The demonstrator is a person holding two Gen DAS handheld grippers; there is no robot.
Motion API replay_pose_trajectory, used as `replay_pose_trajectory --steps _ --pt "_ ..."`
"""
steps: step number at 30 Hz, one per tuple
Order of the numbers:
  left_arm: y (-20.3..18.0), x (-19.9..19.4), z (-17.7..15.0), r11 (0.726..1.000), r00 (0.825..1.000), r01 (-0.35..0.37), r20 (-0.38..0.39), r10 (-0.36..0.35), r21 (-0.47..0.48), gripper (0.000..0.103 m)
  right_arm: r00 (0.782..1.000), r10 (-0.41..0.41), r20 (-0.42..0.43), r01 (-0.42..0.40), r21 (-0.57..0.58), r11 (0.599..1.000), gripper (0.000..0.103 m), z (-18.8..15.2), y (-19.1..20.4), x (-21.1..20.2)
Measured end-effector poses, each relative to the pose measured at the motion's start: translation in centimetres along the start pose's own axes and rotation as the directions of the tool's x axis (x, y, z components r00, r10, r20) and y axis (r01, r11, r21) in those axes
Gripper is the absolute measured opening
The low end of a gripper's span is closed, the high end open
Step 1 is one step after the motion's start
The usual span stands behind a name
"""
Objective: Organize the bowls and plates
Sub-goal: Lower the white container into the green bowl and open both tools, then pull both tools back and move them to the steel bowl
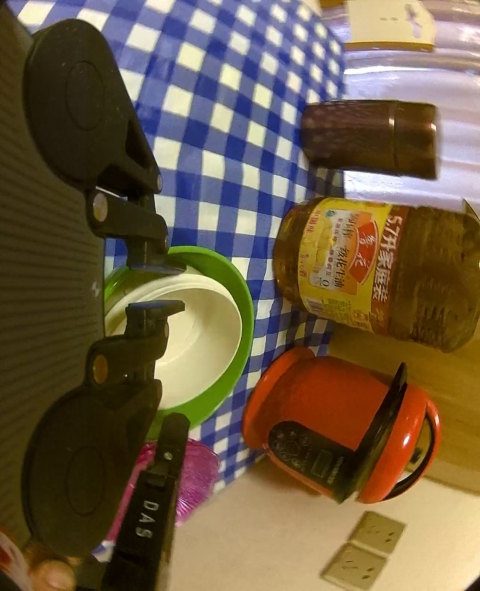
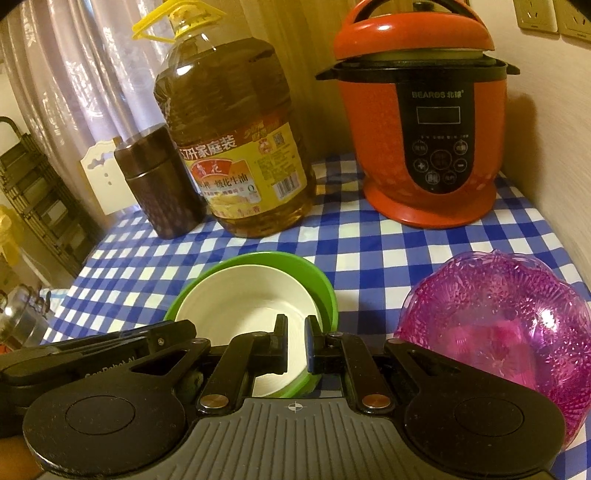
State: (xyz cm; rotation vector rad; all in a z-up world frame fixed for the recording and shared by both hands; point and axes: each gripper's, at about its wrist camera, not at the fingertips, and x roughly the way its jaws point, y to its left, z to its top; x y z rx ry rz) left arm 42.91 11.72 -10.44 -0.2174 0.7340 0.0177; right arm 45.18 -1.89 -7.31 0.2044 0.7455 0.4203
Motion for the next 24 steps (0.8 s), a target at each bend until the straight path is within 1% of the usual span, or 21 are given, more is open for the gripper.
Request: replay_pose_trajectory --steps 2,3,4,8,12,21,24 --pt "-0.2 -0.5 0.1 1.0 0.999 -0.007 0.034 0.006 0.022 0.021 1.0 0.001 0.005 -0.001 0.002 1.0 0.01 -0.1 -0.1 0.0" --pt "0.0 -0.7 0.2 1.0 0.999 0.005 0.05 -0.006 0.008 0.027 1.0 0.004 0.006 -0.004 0.003 1.0 0.01 -0.2 -0.2 0.0" --pt "0.2 -0.8 0.3 1.0 0.998 0.007 0.06 -0.006 -0.012 0.03 1.0 0.005 0.008 -0.006 0.005 1.0 0.01 -0.2 -0.2 0.0" --pt "1.4 -0.6 0.4 0.998 0.997 -0.014 0.076 0.02 -0.067 0.03 1.0 0.003 0.019 -0.003 0.02 1.0 0.01 -0.2 -0.6 -0.1" --pt "2.7 0.1 0.2 0.99 0.998 0.019 0.063 -0.01 -0.139 0.031 0.999 0.006 0.033 -0.007 0.025 1.0 0.01 -0.1 -0.6 -0.4" --pt "3.2 1.0 0.2 0.986 0.999 0.028 0.044 -0.021 -0.162 0.031 0.999 0.005 0.031 -0.006 0.035 0.999 0.01 -0.1 -0.8 -0.3" --pt "3.3 1.3 0.2 0.986 0.999 0.029 0.033 -0.024 -0.164 0.033 1.0 0.004 0.024 -0.005 0.032 0.999 0.01 -0.2 -0.8 -0.2"
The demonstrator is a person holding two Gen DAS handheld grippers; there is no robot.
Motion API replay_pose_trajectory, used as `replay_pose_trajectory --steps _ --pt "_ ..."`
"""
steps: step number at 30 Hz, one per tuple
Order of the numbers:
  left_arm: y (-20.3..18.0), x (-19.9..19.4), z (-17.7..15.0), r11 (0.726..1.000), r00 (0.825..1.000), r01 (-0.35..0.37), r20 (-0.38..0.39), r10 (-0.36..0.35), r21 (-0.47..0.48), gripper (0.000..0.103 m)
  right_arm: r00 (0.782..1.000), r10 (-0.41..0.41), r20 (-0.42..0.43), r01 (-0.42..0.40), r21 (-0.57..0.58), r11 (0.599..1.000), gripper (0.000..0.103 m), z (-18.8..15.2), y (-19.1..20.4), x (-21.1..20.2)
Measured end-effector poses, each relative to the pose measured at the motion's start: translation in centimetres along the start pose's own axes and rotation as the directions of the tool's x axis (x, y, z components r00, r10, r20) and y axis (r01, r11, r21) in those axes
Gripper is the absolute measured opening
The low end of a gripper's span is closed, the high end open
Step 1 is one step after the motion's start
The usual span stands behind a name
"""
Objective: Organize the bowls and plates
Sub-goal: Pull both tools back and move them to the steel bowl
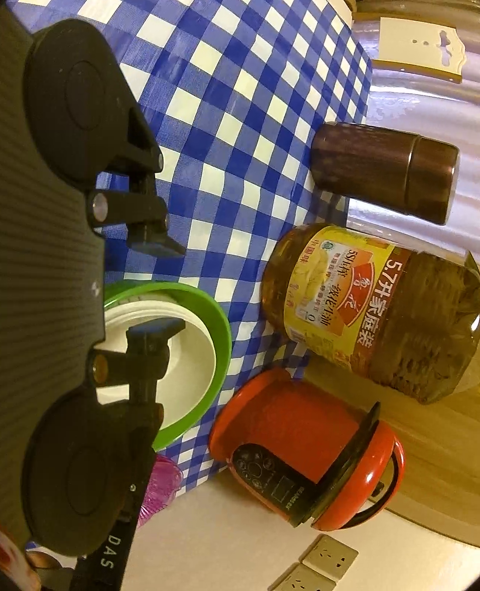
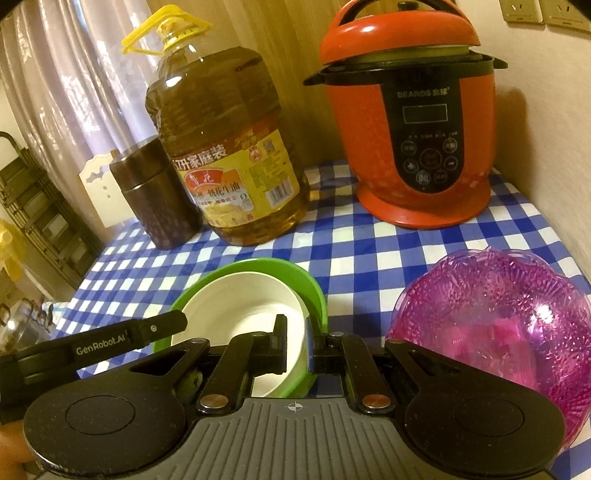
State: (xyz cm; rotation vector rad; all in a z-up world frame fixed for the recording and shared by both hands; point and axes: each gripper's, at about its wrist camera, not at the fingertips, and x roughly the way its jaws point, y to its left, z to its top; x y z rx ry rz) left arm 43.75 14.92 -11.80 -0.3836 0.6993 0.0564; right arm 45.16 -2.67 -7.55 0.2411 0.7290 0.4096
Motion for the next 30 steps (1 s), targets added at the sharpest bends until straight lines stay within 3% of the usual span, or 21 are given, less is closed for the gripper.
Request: replay_pose_trajectory --steps 5,9,11,13,14,22,30 --pt "0.3 0.2 -0.2 1.0 1.0 0.005 -0.01 -0.005 -0.028 0.034 1.0 -0.004 0.01 0.005 -0.005 1.0 0.01 0.0 0.1 -0.1" --pt "0.2 -1.3 0.0 0.999 0.999 0.005 0.034 -0.004 -0.042 0.031 1.0 -0.004 0.025 0.005 -0.01 1.0 0.013 -0.2 0.1 -0.7" --pt "0.2 -2.3 -0.1 0.999 0.999 -0.001 0.051 0.003 -0.045 0.031 1.0 -0.007 0.028 0.007 -0.004 1.0 0.02 -0.3 0.0 -1.2" --pt "0.1 -3.3 -0.2 0.999 0.998 -0.005 0.061 0.008 -0.042 0.031 0.999 -0.005 0.034 0.005 0.008 1.0 0.045 -0.5 0.0 -1.8" --pt "0.0 -3.9 -0.3 0.999 0.998 -0.003 0.064 0.006 -0.043 0.031 0.999 0.0 0.04 -0.001 0.014 1.0 0.047 -0.7 0.0 -2.3" --pt "-1.8 -10.9 -3.1 0.999 0.997 0.01 0.082 -0.008 -0.031 0.032 0.998 0.014 0.068 -0.019 0.071 0.997 0.047 -3.3 0.6 -8.3" --pt "-3.3 -17.8 -8.2 1.0 1.0 -0.003 0.024 0.003 -0.017 0.036 0.999 0.001 0.034 -0.004 0.09 0.996 0.047 -7.7 1.8 -15.1"
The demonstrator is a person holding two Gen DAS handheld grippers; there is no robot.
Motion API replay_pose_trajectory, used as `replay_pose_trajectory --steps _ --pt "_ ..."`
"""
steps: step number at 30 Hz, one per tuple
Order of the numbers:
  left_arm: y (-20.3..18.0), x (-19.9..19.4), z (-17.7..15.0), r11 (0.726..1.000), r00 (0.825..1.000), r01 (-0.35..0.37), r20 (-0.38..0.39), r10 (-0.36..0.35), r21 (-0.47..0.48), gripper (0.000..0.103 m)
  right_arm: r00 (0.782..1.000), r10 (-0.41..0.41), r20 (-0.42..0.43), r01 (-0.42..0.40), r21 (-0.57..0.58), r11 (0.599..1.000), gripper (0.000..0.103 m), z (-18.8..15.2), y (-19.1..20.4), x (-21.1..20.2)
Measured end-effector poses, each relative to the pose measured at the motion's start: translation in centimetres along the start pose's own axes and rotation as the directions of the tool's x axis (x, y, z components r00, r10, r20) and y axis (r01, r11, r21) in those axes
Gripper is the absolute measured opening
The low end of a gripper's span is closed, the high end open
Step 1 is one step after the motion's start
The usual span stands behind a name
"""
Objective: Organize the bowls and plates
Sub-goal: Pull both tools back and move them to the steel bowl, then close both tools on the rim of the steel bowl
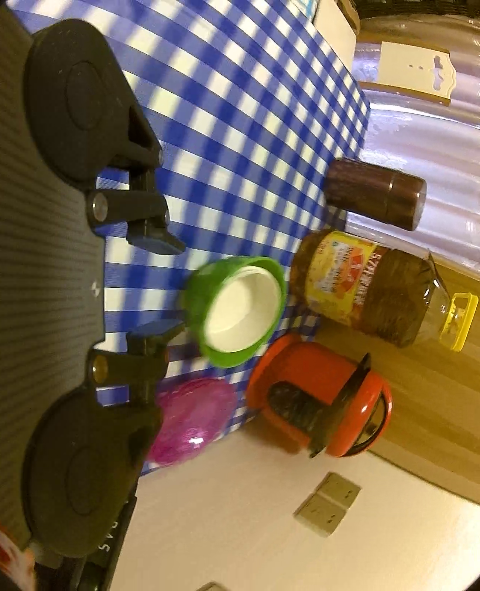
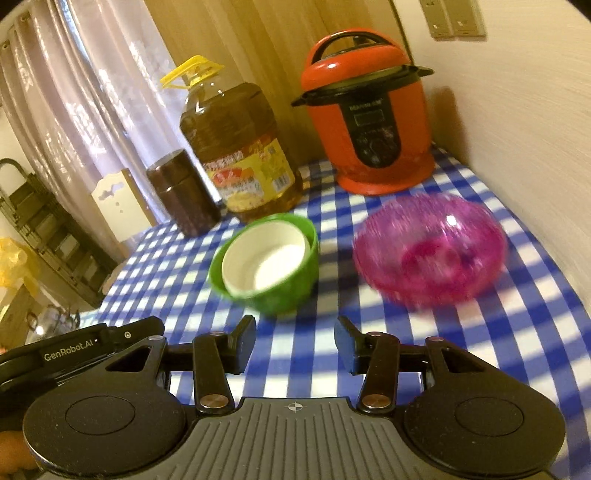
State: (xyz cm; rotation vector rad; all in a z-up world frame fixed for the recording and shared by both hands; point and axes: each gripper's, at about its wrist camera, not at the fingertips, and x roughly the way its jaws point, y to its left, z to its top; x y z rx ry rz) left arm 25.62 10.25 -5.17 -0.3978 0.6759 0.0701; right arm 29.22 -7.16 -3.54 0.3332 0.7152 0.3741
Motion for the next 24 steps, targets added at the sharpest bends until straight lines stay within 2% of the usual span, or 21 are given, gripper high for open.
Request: replay_pose_trajectory --steps 3,15,24 --pt "-0.2 -2.1 -2.0 1.0 1.0 -0.001 -0.022 0.001 -0.006 0.04 1.0 -0.011 -0.02 0.011 0.007 1.0 0.047 -1.9 0.0 -2.1" --pt "-0.8 -6.7 -8.7 1.0 0.994 -0.027 -0.11 0.028 0.014 0.041 0.997 -0.019 -0.08 0.022 0.033 0.999 0.047 -8.3 0.3 -7.8" --pt "-0.9 -7.9 -10.4 0.999 0.989 -0.04 -0.139 0.042 0.013 0.041 0.994 -0.023 -0.11 0.028 0.04 0.999 0.047 -10.6 0.4 -9.2"
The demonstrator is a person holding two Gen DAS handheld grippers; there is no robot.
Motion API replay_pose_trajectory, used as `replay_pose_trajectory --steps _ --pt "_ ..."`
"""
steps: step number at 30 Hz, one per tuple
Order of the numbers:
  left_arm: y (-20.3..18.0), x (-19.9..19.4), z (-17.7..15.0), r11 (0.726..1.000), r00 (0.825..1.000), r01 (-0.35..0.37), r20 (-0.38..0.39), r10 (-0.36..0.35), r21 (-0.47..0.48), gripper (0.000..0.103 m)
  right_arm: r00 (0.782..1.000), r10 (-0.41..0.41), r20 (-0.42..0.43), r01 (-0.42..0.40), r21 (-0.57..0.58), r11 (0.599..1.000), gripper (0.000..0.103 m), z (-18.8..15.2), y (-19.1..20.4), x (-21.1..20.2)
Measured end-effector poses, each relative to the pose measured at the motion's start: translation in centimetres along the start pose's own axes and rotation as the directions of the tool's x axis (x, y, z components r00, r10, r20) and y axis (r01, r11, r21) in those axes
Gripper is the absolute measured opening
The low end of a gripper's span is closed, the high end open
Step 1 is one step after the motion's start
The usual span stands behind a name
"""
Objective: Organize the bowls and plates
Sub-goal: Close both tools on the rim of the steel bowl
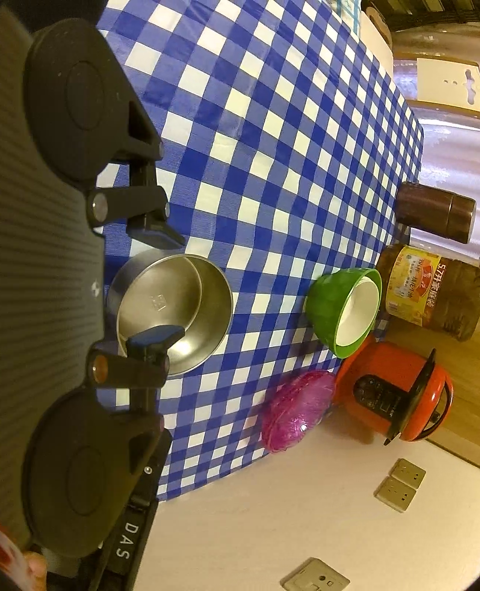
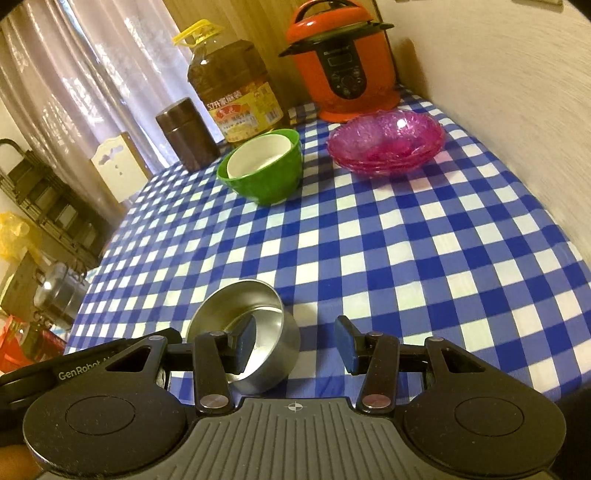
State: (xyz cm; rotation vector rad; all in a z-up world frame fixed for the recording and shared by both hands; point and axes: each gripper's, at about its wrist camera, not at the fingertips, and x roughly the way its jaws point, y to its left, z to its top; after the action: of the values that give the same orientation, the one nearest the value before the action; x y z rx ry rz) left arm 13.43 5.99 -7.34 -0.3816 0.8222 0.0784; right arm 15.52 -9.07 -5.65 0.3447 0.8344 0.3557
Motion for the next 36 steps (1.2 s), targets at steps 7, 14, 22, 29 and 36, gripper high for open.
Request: replay_pose_trajectory --steps 7,14,22,29,36 --pt "0.0 -0.3 -0.1 1.0 1.0 -0.004 0.0 0.004 0.0 0.041 1.0 0.012 -0.004 -0.012 0.001 1.0 0.047 -0.3 0.3 -0.4" --pt "0.4 0.2 -0.3 1.0 1.0 -0.005 -0.008 0.005 -0.015 0.041 1.0 0.009 -0.006 -0.009 0.013 1.0 0.047 -0.3 0.1 -0.2" --pt "0.8 1.2 -0.5 1.0 1.0 -0.006 -0.006 0.006 -0.03 0.038 1.0 0.017 -0.01 -0.016 0.028 0.999 0.047 -0.5 -0.1 0.6" --pt "1.5 2.6 -0.7 0.998 1.0 -0.007 -0.011 0.006 -0.059 0.036 0.999 0.029 -0.023 -0.029 0.029 0.999 0.047 -0.8 0.0 2.1" --pt "2.4 4.0 -0.9 0.995 1.0 -0.016 -0.015 0.015 -0.096 0.024 0.999 0.032 -0.042 -0.031 0.025 0.999 0.047 -1.1 -0.1 4.0"
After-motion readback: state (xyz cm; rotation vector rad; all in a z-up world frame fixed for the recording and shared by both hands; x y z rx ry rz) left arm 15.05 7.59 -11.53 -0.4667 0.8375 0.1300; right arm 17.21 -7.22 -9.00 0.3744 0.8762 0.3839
